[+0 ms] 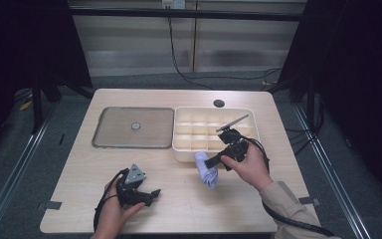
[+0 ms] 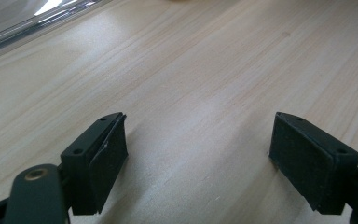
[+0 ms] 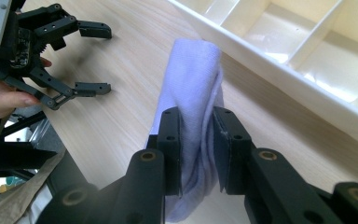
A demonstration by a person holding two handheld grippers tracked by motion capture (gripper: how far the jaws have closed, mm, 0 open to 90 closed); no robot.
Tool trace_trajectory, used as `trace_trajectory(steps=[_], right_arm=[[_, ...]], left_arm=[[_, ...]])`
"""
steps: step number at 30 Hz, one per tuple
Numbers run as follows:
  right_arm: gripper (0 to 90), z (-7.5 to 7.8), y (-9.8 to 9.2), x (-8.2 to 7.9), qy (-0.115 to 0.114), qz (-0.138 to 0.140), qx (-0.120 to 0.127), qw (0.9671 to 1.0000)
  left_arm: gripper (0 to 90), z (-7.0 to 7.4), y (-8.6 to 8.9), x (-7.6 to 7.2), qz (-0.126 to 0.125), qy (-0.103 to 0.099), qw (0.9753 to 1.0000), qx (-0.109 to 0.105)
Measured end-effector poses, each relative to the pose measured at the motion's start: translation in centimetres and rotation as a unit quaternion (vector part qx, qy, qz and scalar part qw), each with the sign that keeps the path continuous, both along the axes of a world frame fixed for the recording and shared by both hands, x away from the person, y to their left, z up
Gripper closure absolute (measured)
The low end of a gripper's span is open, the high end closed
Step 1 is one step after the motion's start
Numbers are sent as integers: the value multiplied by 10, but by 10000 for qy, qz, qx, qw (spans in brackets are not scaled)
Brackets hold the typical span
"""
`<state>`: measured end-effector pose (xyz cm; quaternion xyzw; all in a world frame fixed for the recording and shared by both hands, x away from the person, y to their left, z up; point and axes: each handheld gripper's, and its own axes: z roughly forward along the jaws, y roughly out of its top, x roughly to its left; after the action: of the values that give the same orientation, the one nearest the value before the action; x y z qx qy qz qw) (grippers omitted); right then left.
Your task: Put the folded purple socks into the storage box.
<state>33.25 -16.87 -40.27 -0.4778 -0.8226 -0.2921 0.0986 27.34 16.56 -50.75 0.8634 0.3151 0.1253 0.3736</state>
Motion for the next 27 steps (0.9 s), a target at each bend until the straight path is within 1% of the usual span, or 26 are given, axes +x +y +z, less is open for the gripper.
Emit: trace_trajectory(steps=[4,7,11,17,20,21,27], right_arm=[[743,5,-6,3,-16,-46,9,10000],[743,9,-10,6,1,-83,-28,10000],[743,12,-15,9,-29,-113,-72,9999],[743,16,-21,13,-9,-206,-63,9998],[743,18,-24,16,-12,-236,-104,9997],[743,20,-26,17,-20,-243,-144,9996],[743,27,-33,21,-72,-319,-179,9993]], left_arm=[[182,0,0,0,1,0,10000,-2],[182,0,0,0,3,2,10000,-3],[182,0,0,0,4,2,10000,-5],[182,0,0,0,6,2,10000,-7],[182,0,0,0,5,-4,10000,-9],[182,0,-1,0,37,-1,10000,-49],[182,0,-1,0,33,-3,10000,-48]])
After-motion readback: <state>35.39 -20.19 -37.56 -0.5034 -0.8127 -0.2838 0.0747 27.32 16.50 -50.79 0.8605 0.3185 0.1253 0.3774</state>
